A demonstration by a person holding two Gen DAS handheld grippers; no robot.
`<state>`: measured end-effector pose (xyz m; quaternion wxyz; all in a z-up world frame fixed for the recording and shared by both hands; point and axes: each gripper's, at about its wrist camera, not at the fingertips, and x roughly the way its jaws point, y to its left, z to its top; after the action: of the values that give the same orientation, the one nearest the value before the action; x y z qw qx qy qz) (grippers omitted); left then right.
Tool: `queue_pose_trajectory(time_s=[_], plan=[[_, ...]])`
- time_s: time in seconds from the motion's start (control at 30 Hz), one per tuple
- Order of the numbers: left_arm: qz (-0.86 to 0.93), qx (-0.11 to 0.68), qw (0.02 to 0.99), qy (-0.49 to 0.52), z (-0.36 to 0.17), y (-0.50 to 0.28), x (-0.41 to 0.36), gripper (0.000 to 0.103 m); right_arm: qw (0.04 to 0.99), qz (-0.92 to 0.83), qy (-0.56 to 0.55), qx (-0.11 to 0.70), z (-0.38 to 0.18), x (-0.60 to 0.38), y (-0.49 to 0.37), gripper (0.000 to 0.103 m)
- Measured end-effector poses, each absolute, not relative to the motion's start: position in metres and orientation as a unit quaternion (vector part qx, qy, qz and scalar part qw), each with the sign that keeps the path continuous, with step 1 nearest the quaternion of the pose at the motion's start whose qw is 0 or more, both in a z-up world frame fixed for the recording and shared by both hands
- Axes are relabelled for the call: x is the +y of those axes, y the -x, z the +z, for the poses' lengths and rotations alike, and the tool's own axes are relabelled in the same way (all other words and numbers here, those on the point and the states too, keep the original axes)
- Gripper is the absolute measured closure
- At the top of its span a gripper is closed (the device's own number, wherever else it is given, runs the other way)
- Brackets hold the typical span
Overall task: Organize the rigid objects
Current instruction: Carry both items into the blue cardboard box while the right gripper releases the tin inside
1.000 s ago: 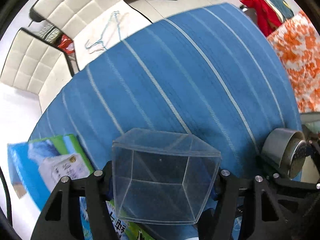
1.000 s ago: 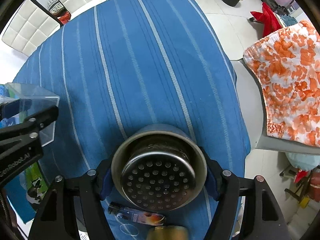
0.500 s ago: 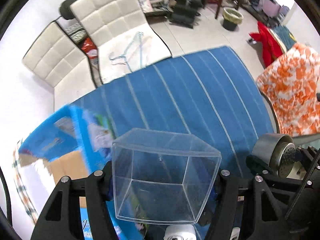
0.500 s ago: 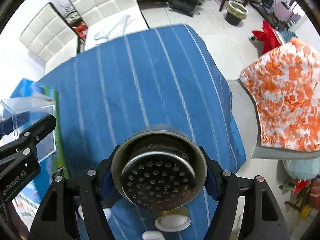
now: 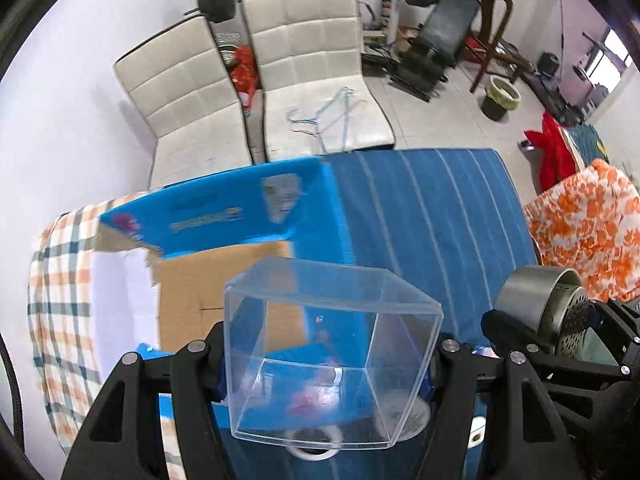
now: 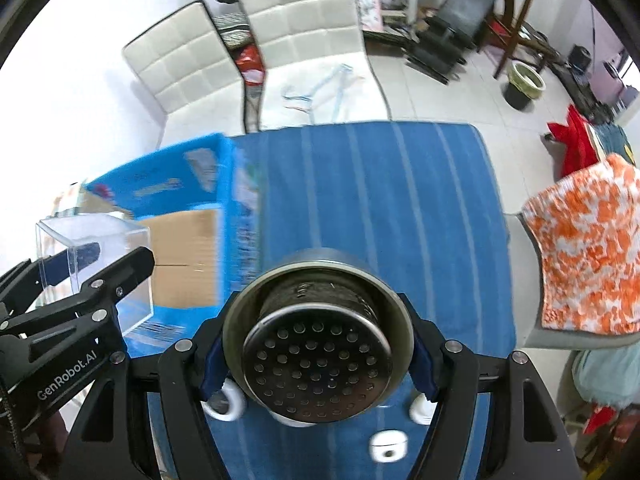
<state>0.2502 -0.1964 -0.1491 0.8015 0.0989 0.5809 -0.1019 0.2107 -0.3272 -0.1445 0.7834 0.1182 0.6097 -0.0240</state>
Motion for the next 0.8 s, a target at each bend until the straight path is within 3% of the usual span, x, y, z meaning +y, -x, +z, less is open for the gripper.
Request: queue_pose_trajectory(time_s=[0.27, 0.8], plan=[[-0.088, 0.594, 0.796, -0.076, -0.142, -0.275, -0.106, 0.040, 0.781, -0.002, -0.129, 0.611, -0.149, -0.242, -0.256, 0.029], [-0.060, 0.665, 0.743, -0.029, -0.250, -0.340, 0.000, 0.039, 0.724, -0.019, -0.132, 0.677, -0.292, -0.159, -0.351, 0.029]])
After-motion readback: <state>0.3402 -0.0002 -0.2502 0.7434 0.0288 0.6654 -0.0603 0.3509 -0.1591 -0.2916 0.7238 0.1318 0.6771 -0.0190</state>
